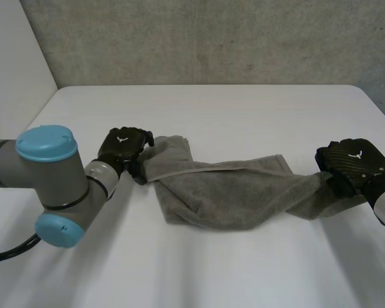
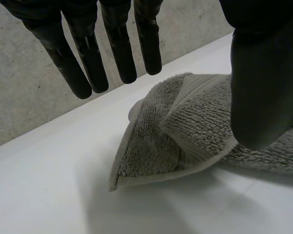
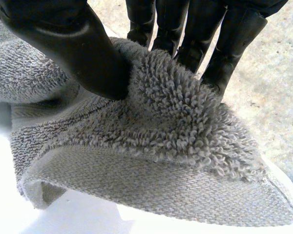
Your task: Fold the towel.
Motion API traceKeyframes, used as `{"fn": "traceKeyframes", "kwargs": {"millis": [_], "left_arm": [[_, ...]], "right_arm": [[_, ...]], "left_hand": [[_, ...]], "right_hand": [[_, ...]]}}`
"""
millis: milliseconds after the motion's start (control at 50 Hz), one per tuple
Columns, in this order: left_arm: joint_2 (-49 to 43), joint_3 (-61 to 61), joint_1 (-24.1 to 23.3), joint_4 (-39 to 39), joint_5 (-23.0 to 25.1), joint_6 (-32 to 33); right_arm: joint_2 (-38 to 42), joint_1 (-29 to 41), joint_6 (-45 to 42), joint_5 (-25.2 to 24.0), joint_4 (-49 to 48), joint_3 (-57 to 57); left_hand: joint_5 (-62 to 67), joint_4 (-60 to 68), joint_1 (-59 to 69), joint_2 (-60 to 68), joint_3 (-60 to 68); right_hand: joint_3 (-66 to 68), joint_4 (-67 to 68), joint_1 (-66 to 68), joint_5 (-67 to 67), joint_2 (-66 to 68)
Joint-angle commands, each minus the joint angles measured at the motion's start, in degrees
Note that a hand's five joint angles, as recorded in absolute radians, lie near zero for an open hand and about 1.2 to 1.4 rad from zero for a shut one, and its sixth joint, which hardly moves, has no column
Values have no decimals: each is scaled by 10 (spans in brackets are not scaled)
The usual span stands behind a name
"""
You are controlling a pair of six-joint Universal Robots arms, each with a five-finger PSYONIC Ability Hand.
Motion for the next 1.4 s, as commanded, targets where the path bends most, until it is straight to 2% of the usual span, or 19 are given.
{"fn": "traceKeyframes", "kwargs": {"millis": [20,400,600,660,740,780,920,1060,1120,1160,1180,1220,1240,1280,1340,1380,1400], "left_arm": [[-47,51,-5,-11,1,8],[-120,136,-15,-48,0,10],[-158,195,-15,-55,-5,10],[-172,216,-16,-59,-6,10],[-171,222,-15,-65,-6,13],[-156,223,-15,-75,-7,23],[-69,210,-14,-95,-6,30],[57,186,-4,-110,-1,29],[73,185,-2,-117,-1,29],[95,182,4,-149,0,31],[96,182,4,-149,0,31],[118,175,8,-192,1,31],[118,175,8,-192,1,31],[132,165,21,-231,1,34],[134,160,30,-249,1,38],[134,153,47,-273,1,58],[134,153,47,-273,1,58]], "right_arm": [[0,0,-1,-1,0,1],[6,1,-2,-1,-2,2],[16,0,-3,0,-6,0],[22,1,-4,4,-7,-1],[21,0,-3,5,-6,-2],[19,0,-3,2,-3,-6],[-19,7,-1,8,9,-27],[-75,24,8,9,107,-131],[-76,28,10,9,132,-158],[-67,50,9,7,199,-217],[-67,50,9,7,199,-217],[-38,68,4,0,282,-272],[-38,68,4,0,283,-272],[5,80,-16,0,347,-320],[24,86,-38,0,374,-337],[59,103,-95,5,405,-363],[59,103,-96,5,405,-363]], "left_hand": [[-122,-18,-20,-20,-21],[-109,-5,-7,-6,-7],[68,172,170,170,170],[192,296,294,294,294],[248,352,350,350,350],[297,400,399,399,398],[298,402,401,401,400],[297,400,399,399,398],[297,400,399,399,398],[297,400,399,399,398],[297,400,399,399,398],[297,400,399,399,398],[297,400,399,399,398],[293,397,395,396,395],[292,395,394,394,393],[287,390,389,389,388],[287,390,389,389,388]], "right_hand": [[38,29,38,33,43],[38,29,38,33,43],[38,29,38,33,43],[38,29,38,33,43],[38,29,38,33,43],[38,29,38,33,43],[38,29,38,33,43],[38,29,38,33,43],[38,29,38,33,43],[38,29,38,33,43],[38,29,38,33,43],[38,29,38,33,43],[38,29,38,33,43],[38,29,38,33,43],[38,29,38,33,43],[38,29,38,33,43],[38,29,38,33,43]]}}
